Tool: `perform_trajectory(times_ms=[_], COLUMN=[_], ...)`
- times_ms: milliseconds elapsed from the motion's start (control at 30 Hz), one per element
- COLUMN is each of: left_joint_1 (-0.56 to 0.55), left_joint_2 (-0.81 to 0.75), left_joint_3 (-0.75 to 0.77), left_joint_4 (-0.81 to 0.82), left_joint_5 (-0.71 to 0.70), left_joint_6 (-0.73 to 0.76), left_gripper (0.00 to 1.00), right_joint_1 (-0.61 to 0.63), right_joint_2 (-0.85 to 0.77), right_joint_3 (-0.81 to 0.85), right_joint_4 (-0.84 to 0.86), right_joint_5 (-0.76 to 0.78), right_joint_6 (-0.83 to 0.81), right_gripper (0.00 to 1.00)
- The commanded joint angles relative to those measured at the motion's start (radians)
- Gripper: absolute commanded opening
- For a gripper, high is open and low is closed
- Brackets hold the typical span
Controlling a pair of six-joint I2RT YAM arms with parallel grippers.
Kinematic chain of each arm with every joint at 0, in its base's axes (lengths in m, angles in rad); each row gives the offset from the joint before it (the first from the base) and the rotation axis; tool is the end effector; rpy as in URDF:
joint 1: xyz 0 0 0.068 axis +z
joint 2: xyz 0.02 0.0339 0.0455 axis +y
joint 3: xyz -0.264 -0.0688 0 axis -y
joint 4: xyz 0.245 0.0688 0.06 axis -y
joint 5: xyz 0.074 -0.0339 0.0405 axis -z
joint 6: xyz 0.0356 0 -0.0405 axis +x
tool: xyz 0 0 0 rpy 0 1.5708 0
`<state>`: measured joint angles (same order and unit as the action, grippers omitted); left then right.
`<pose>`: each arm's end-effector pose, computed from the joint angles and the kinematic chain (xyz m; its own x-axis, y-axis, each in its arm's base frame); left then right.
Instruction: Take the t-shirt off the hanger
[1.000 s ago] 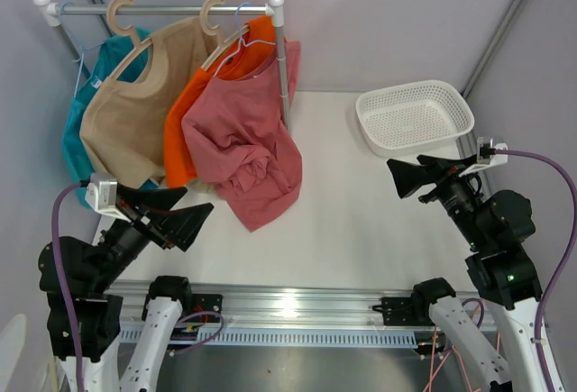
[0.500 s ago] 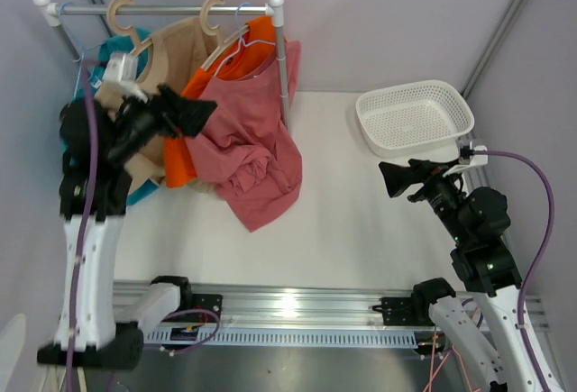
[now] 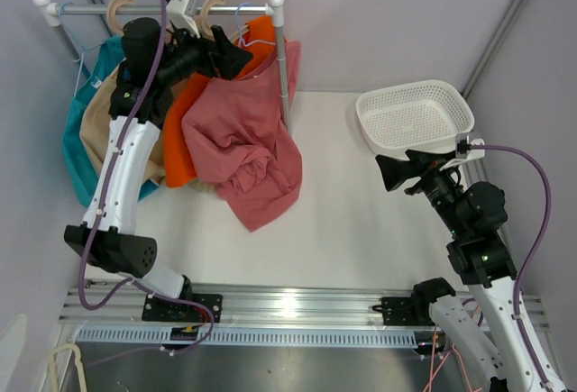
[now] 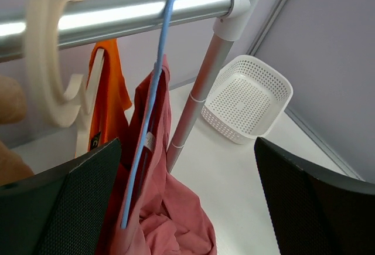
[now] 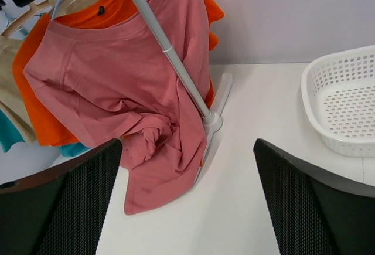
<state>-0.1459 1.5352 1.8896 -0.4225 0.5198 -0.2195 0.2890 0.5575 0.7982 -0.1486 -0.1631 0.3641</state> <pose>0.3182 -0.0646 0.5115 -0.1999 -0.1616 -0.9664 0.5870 0.7699 -0.2502 0.1213 0.0421 0.3799 -0.0730 0.3449 -0.9358 -0.4390 0.8314 0.3406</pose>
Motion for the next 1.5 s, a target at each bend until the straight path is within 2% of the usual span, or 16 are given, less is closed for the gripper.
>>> perform_trajectory(times_ms=[0,67,167,367,400,433,500,533,633,767,800,900,1100,1267,1433,1467], left_joint_1=[-0.046,-0.064,-0.073,-0.087,-0.087,-0.087,-0.087,-0.087,-0.087,-0.089,-0.089,-0.089,-0.089,-0.089,-0.090,-0.095], left_joint_2=[0.051,0.088,0.152,0.164,0.170,0.178,0.215,0.227,0.253,0.259,0.261,0.276,0.279,0.263,0.131,0.067], left_joint_3=[0.068,0.098,0.181,0.126,0.126,0.149,0.196,0.221,0.247,0.246,0.244,0.250,0.312,0.551,0.479,0.380], left_joint_4=[0.071,0.051,0.037,0.165,0.166,0.160,0.116,0.104,0.076,0.074,0.073,0.061,0.010,-0.071,-0.113,-0.137], left_joint_5=[-0.042,-0.064,-0.105,-0.265,-0.267,-0.268,-0.268,-0.264,-0.241,-0.202,-0.181,-0.178,-0.149,-0.162,-0.306,-0.376], left_joint_6=[0.095,0.109,0.124,0.152,0.163,0.167,0.164,0.161,0.152,0.143,0.147,0.149,0.105,0.068,-0.015,-0.065], left_gripper=[1.00,0.99,0.90,0.79,0.73,0.62,0.46,0.30,0.18,0.27,0.24,0.01,0.01,0.01,0.01,0.01], right_joint_1=[0.002,0.002,0.002,0.002,0.002,0.002,0.002,0.002,0.002,0.002,0.002,0.002,0.002,0.002,0.002,0.006], right_joint_2=[0.016,0.025,0.041,0.070,0.074,0.079,0.088,0.091,0.091,0.088,0.087,0.085,0.091,0.125,0.146,0.171], right_joint_3=[0.024,0.024,0.030,0.035,0.036,0.036,0.038,0.038,0.038,0.041,0.038,0.038,0.050,0.081,0.105,0.125], right_joint_4=[0.066,0.078,0.098,0.124,0.127,0.130,0.135,0.136,0.136,0.127,0.126,0.124,0.112,0.095,0.093,0.093], right_joint_5=[0.005,0.007,0.010,0.007,0.007,0.005,0.005,0.005,0.004,0.013,0.014,0.019,0.022,-0.006,-0.062,-0.138], right_joint_6=[-0.022,-0.024,-0.024,-0.028,-0.028,-0.028,-0.025,-0.025,-0.024,-0.030,-0.030,-0.028,-0.022,-0.010,-0.010,-0.017], right_gripper=[0.99,0.99,0.99,0.99,0.99,0.99,1.00,1.00,0.99,0.99,0.99,0.99,0.99,1.00,0.99,0.99])
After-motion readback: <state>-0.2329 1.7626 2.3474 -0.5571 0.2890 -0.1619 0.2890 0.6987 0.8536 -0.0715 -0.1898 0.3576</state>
